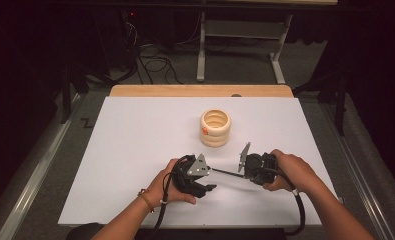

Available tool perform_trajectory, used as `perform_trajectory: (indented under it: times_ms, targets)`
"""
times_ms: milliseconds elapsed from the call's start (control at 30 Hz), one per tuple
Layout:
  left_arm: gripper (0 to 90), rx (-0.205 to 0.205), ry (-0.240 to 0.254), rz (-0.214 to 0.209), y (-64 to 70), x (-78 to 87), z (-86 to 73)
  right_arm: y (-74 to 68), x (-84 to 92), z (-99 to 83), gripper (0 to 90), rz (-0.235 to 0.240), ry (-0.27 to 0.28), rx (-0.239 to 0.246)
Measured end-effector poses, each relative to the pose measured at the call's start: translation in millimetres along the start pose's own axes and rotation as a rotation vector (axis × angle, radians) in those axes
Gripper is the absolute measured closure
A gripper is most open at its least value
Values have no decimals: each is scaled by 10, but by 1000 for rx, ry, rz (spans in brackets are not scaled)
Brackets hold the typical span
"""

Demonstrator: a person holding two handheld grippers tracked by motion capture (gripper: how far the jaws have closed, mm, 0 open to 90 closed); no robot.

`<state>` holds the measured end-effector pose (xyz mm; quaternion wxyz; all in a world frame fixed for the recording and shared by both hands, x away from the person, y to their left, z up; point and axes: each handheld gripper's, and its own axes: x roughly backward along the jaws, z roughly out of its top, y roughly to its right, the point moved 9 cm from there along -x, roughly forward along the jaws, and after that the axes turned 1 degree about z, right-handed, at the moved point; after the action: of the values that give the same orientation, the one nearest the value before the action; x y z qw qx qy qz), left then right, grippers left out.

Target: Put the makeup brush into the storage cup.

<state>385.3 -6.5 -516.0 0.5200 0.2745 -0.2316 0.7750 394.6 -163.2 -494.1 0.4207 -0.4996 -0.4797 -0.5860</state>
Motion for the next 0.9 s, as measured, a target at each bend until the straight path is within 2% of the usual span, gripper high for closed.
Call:
perform_trajectory:
  times_ms: [67, 167, 233, 300, 467, 500, 600, 733, 767, 800, 833, 900]
  targets:
    - [444, 0, 0, -8, -16, -46, 3, -77, -21, 83, 855, 15, 0, 25]
    - [455, 2, 4, -28, -17, -90, 8, -121, -21, 135, 856, 30, 5, 51]
    - [478, -7, -8, -33, -9, -113, 1, -160, -11, 174, 856, 27, 8, 60]
    - [518, -9, -1, -52, 15, -126, 9, -185, 5, 228, 856, 44, 39, 72]
    - [615, -30, -16, -94, 90, -183, -17, -226, 14, 343, 855, 50, 94, 87]
    - [656, -45, -28, -107, 101, -186, -35, -218, 19, 371, 856, 48, 110, 101]
    - [687, -49, -36, -110, 116, -208, -70, -245, 19, 392, 855, 61, 103, 105]
    - [684, -45, -34, -140, 147, -221, -94, -276, -6, 441, 855, 72, 112, 122]
    - [654, -47, -33, -145, 155, -223, -89, -304, -5, 442, 854, 84, 95, 127]
    - [654, -53, -32, -152, 172, -228, -82, -316, -19, 461, 855, 82, 93, 144]
    - [676, -63, -32, -157, 187, -233, -77, -332, -27, 478, 855, 82, 87, 140]
    - [707, -39, -15, -170, 236, -261, -58, -341, -35, 523, 854, 80, 90, 152]
